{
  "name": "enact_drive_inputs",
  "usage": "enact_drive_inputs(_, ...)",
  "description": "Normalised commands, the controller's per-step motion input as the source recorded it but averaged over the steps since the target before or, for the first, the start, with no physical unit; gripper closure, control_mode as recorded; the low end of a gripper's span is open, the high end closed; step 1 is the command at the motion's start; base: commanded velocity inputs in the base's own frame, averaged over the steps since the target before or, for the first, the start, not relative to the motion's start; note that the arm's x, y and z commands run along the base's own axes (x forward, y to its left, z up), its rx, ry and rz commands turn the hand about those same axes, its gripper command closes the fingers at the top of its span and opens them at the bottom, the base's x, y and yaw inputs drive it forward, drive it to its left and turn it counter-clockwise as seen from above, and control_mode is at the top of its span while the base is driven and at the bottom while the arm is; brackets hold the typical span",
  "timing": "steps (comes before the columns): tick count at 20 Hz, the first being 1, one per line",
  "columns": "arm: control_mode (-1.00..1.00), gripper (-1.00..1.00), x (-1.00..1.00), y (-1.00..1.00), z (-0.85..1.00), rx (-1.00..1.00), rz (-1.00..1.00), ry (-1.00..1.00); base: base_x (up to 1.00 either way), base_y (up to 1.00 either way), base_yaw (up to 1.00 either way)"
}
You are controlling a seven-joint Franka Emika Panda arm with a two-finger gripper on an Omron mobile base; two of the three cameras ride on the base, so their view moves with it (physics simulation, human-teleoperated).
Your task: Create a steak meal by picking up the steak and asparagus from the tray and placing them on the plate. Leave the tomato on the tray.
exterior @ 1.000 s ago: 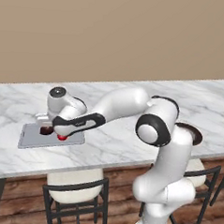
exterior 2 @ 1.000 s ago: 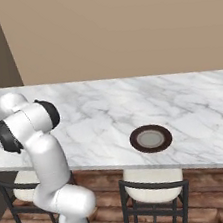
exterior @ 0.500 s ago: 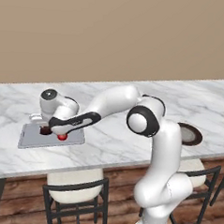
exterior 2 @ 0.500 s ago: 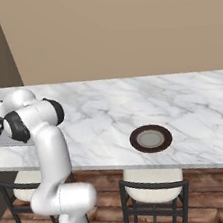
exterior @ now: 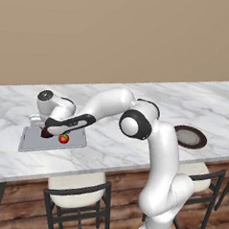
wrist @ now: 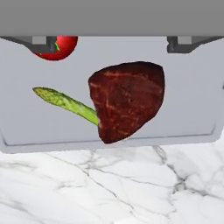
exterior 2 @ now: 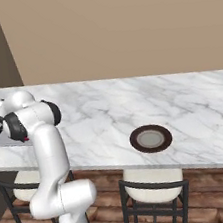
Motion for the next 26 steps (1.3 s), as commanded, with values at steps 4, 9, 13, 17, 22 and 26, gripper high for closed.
enact_drive_inputs(4,-1.0,-1.0,0.24,-0.02,-0.21,0.0,-0.05,0.0,0.0,0.0,0.0)
enact_drive_inputs(9,-1.0,-1.0,0.23,0.0,-0.27,0.0,-0.01,0.0,0.0,0.0,0.0)
enact_drive_inputs(13,-1.0,-1.0,0.13,-0.04,-0.31,0.0,0.0,0.0,0.0,0.0,0.0)
enact_drive_inputs(17,-1.0,-1.0,0.11,0.0,-0.29,0.0,0.0,-0.05,0.0,0.0,0.0)
enact_drive_inputs(22,-1.0,-1.0,0.08,0.0,-0.27,0.0,0.0,-0.11,0.0,0.0,0.0)
enact_drive_inputs(26,-1.0,-1.0,0.0,0.0,-0.49,0.0,0.0,-0.16,0.0,0.0,0.0)
